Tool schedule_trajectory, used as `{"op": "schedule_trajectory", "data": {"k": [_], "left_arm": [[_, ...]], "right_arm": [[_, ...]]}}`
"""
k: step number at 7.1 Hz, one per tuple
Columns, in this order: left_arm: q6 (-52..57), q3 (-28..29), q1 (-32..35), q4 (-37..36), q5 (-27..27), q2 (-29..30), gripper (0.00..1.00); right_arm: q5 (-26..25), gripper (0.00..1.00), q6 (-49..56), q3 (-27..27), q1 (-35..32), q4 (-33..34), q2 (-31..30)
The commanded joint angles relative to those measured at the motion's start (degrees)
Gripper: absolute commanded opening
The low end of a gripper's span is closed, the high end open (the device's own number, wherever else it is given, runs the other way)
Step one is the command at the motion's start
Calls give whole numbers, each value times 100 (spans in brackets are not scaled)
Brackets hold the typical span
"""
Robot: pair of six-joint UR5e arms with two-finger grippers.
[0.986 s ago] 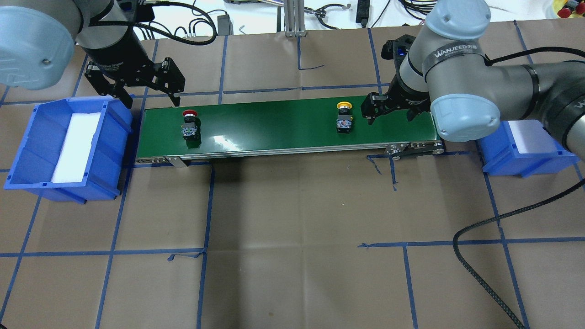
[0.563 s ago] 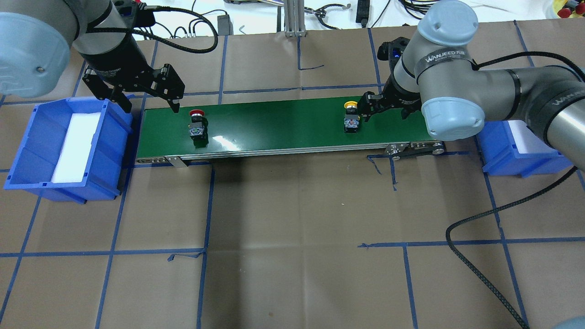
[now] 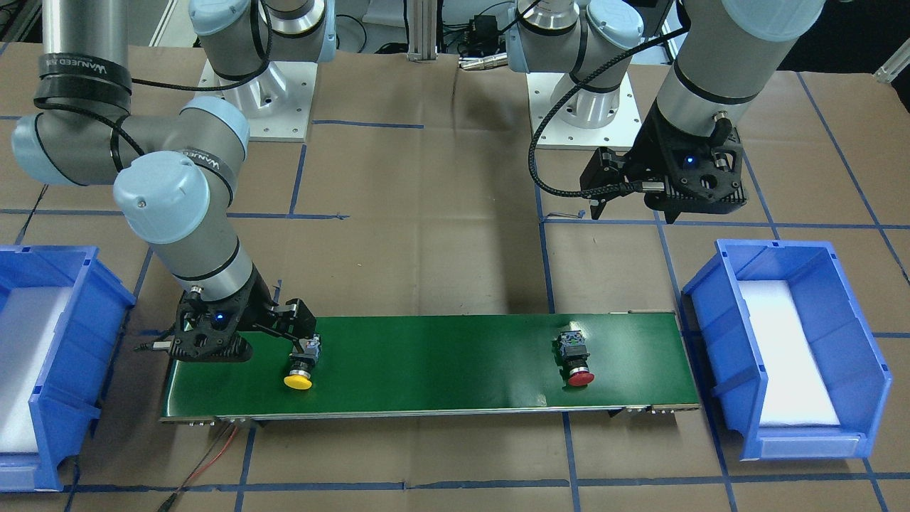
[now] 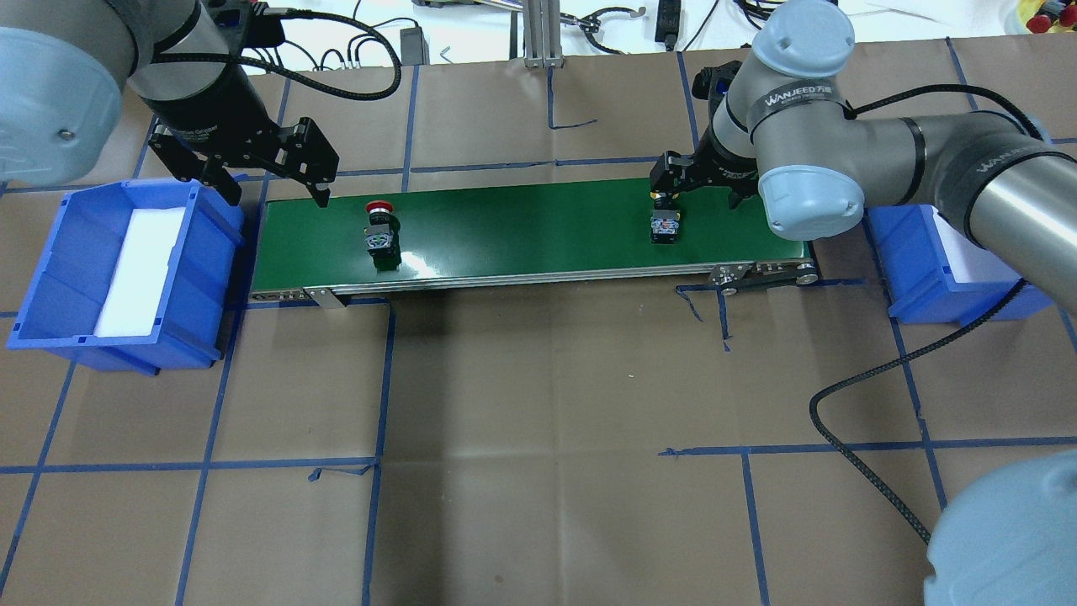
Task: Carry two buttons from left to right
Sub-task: 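Lower the right gripper onto the yellow button and grasp it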
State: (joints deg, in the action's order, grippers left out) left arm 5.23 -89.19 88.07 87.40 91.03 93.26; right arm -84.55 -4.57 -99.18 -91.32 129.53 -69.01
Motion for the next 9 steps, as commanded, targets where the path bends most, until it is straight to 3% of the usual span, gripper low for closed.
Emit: {"op": "schedule_trajectory", "data": {"k": [1, 5, 6, 7, 8, 9], "left_arm": [[4, -2, 0, -3, 3, -10, 100], [4, -2, 0, -3, 20, -10, 100], [13, -2, 0, -3, 20, -10, 100], [13, -2, 0, -3, 20, -10, 100], [13, -2, 0, -3, 20, -10, 100], [13, -2, 0, -3, 20, -10, 100]], "right_arm": [[0, 99, -236, 109, -9, 82, 160], [-69, 98, -238, 30, -9, 64, 264], [-122, 92, -238, 39, -9, 55, 344], [-131, 69, -220, 39, -9, 3, 344], [-123, 25, -246, 56, -9, -189, 336], [-123, 5, -168, 91, -9, -539, 327]]}}
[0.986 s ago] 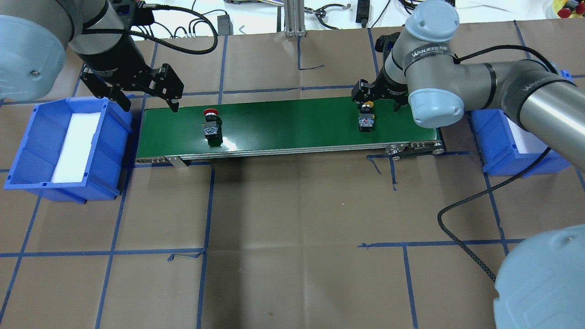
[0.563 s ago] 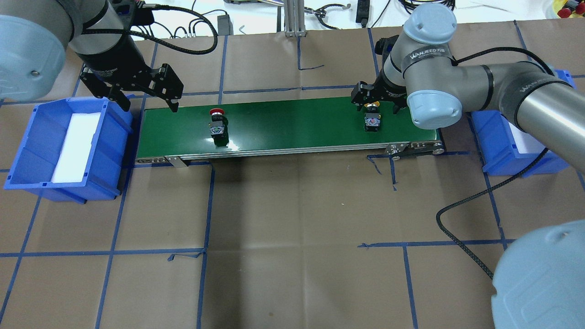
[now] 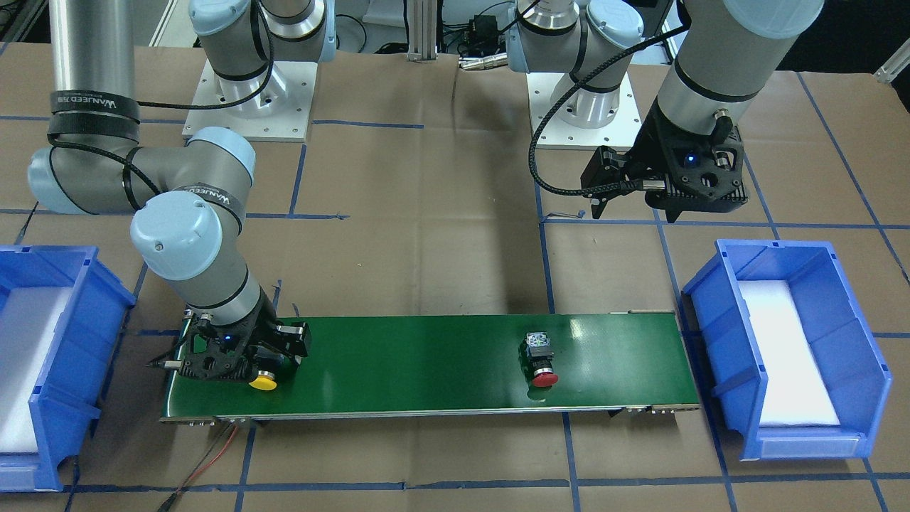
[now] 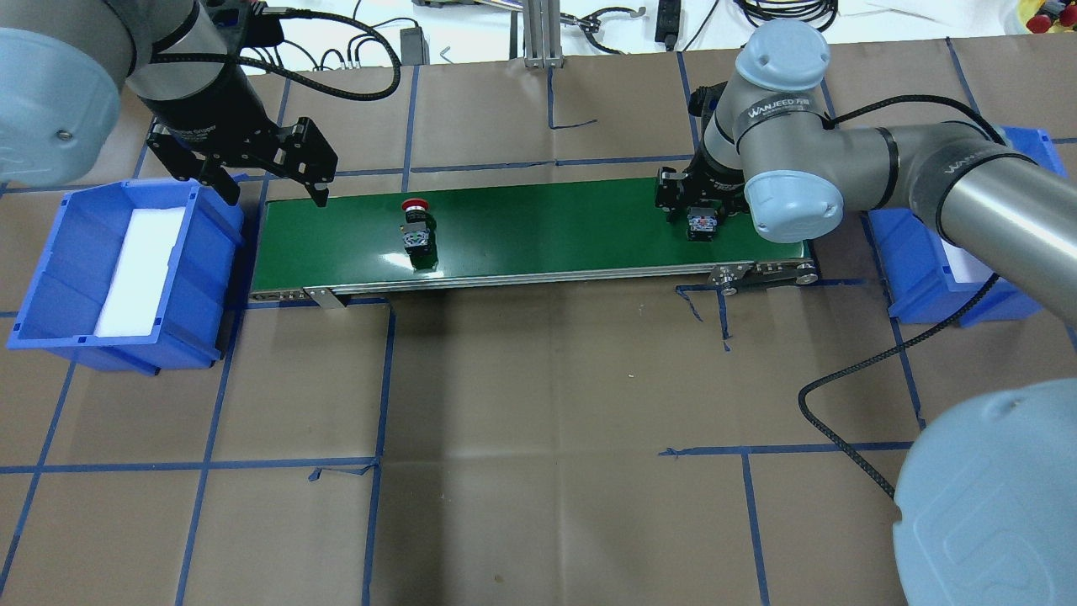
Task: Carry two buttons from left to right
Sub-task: 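Lift the yellow button and carry it over the empty blue bin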
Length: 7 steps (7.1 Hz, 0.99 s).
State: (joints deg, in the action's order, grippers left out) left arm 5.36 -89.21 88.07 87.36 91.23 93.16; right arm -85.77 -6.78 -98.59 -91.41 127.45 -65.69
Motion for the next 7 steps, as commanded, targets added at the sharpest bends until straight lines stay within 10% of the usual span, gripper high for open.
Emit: {"op": "schedule_trajectory", "data": {"k": [1, 7], "left_arm": [[0, 0, 0, 0, 0, 0, 100], [-8, 0, 0, -9, 8, 0, 100]], "right_arm": [[-79, 3, 123, 59, 9, -343, -31], [-371, 2, 1868, 1595, 1585, -3193, -1232]]}}
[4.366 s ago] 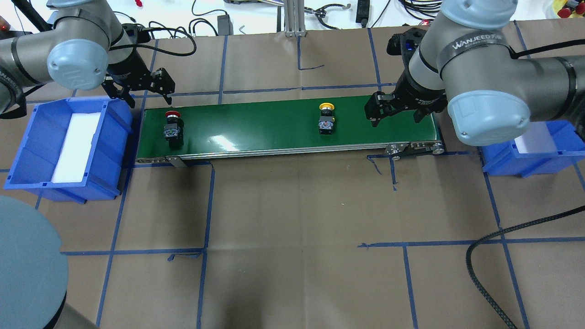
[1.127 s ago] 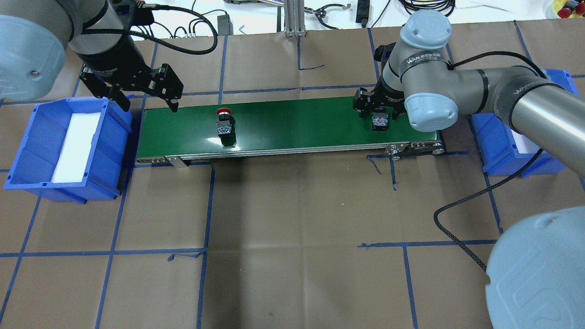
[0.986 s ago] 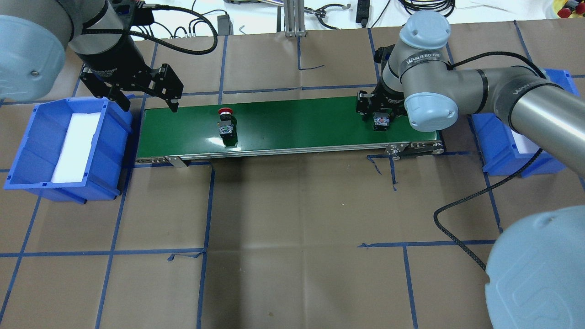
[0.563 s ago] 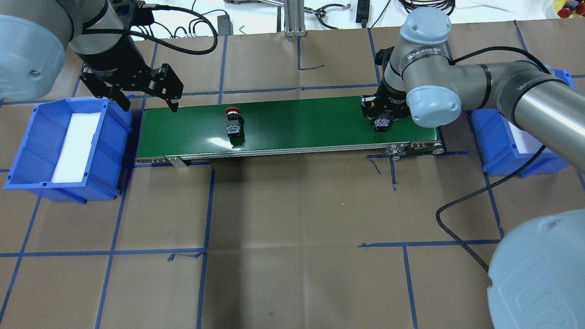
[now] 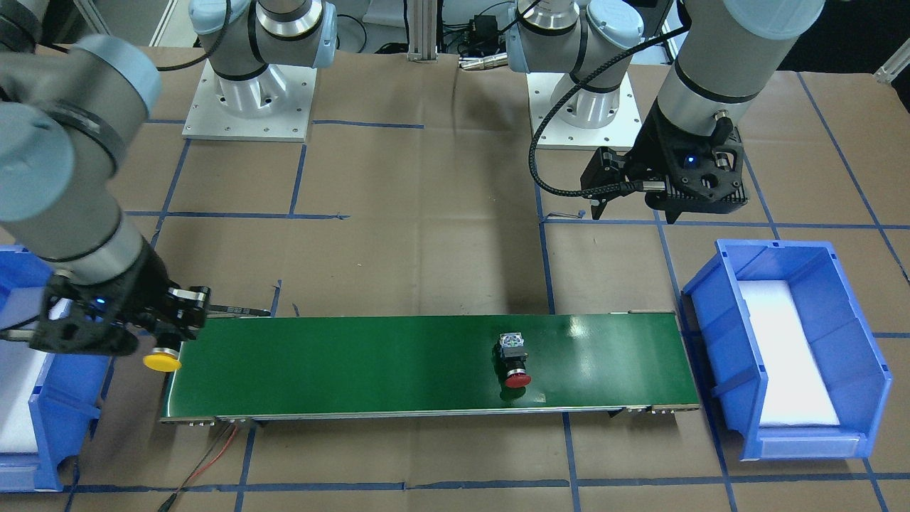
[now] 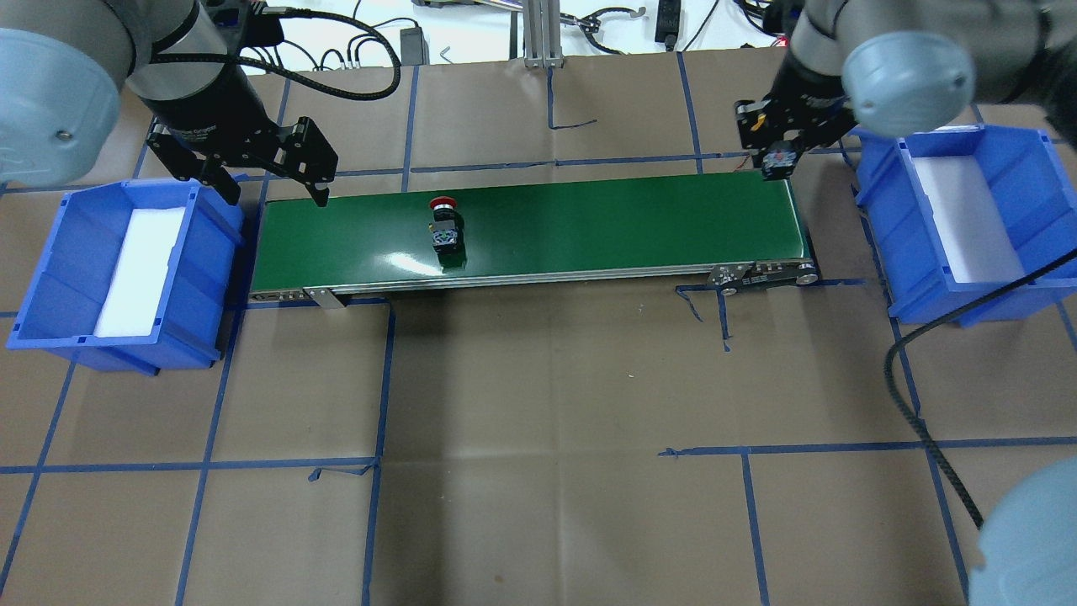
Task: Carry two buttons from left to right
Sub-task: 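Lift the yellow button and carry it over the empty blue bin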
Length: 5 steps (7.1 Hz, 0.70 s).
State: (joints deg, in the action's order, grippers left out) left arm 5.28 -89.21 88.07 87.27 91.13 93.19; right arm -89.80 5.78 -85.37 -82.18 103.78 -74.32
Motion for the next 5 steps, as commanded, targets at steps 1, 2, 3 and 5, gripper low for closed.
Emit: {"op": "schedule_trajectory", "data": {"k": [1, 2, 3, 5], "left_arm": [[-1, 0, 0, 0, 10, -2, 100], [-1, 0, 0, 0, 18, -2, 100], [-1, 0, 0, 0, 18, -2, 100], [-1, 0, 0, 0, 19, -2, 100]], "right_arm": [[42, 2, 1505, 284, 1199, -868, -468], [42, 2, 2071, 275, 1561, -799, -452], [42, 2, 2468, 232, 1843, -720, -365], [50, 2, 3356, -109, 2197, 260, -5]]}}
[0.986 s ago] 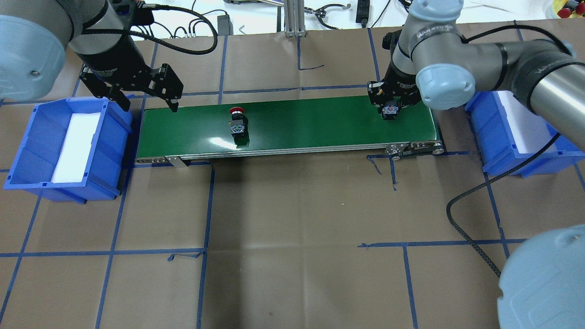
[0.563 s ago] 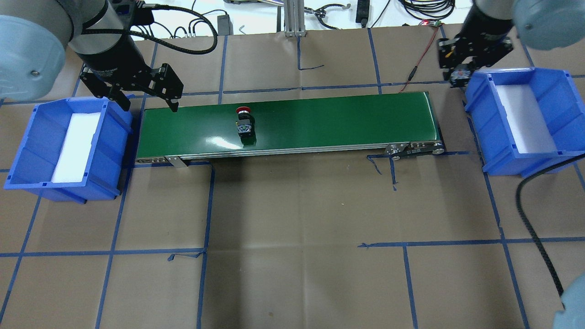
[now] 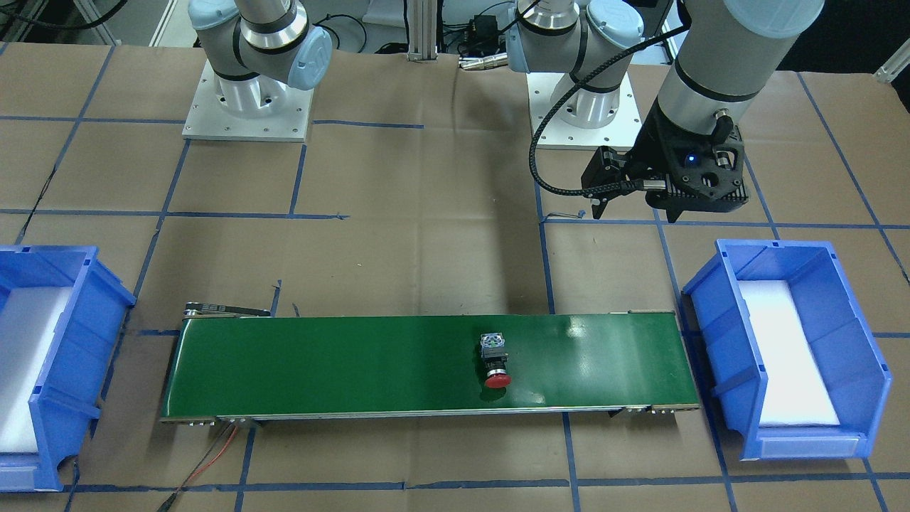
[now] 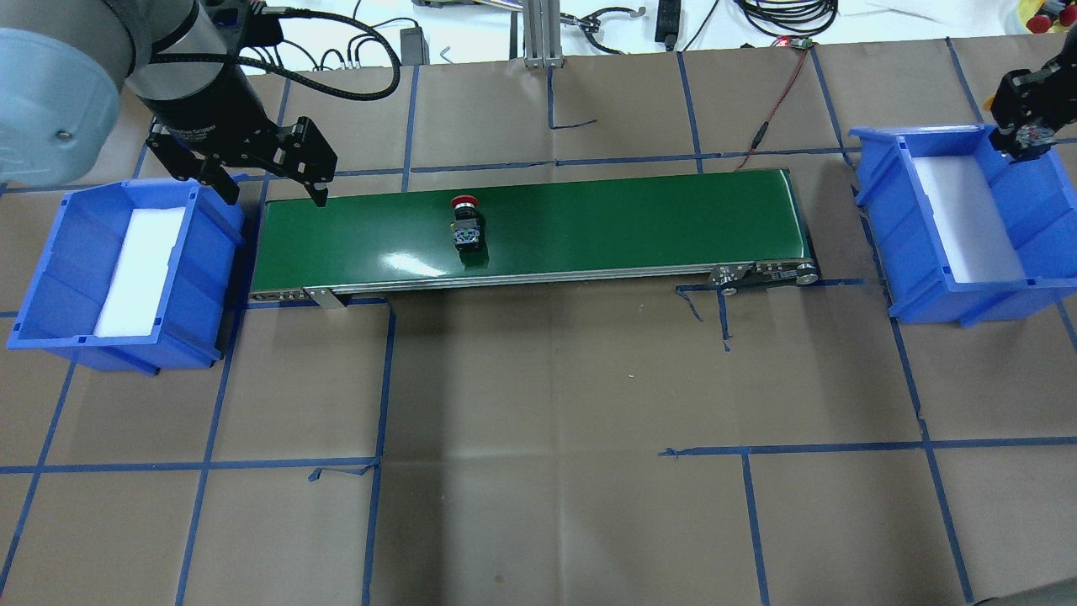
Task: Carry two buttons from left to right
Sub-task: 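Lift the yellow button and carry it over the empty blue bin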
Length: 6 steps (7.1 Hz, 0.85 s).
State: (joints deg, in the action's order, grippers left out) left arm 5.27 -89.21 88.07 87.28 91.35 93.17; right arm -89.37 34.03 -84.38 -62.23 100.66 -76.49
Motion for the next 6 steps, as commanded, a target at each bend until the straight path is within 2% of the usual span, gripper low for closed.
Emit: {"op": "schedule_trajectory", "data": {"k": [1, 3, 4, 6], "left_arm": [[0, 0, 0, 0, -3, 0, 100], [0, 0, 0, 0, -3, 0, 100], [0, 0, 0, 0, -3, 0, 100], [0, 9, 0, 0, 6, -9, 100]], "right_arm": [[16, 2, 865, -437, 385, 1056, 440], [174, 2, 1176, -876, 484, 1655, 766], [174, 2, 1167, -1235, 484, 2111, 776], [148, 2, 1054, -1747, 484, 2606, 767]]}}
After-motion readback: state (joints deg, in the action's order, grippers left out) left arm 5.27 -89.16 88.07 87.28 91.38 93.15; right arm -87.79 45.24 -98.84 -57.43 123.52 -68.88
